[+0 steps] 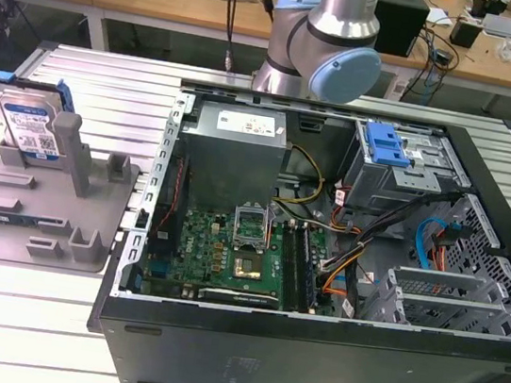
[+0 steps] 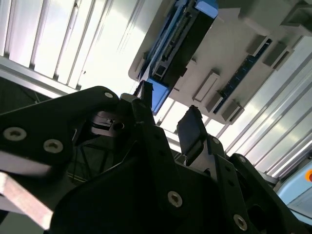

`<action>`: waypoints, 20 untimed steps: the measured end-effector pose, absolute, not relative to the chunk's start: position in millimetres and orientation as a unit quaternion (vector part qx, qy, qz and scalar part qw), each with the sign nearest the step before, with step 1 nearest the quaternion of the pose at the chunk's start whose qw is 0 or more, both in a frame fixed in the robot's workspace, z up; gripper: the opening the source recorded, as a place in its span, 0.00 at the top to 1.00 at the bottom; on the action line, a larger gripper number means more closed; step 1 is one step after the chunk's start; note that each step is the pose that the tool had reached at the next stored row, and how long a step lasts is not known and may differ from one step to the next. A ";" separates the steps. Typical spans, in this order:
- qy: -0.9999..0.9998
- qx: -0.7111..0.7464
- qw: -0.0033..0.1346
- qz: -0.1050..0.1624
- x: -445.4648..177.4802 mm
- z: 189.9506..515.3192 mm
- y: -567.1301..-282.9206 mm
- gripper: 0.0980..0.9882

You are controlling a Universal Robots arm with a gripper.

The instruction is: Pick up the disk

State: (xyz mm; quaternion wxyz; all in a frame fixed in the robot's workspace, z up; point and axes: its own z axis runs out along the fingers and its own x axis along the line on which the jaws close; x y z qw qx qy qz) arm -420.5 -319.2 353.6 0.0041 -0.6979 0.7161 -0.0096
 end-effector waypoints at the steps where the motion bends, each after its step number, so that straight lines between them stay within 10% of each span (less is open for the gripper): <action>1: 0.716 -0.698 0.004 -0.009 -420.4 353.3 -319.1 0.57; 20: 0.702 -0.712 0.003 -0.008 -420.9 344.3 -314.7 0.57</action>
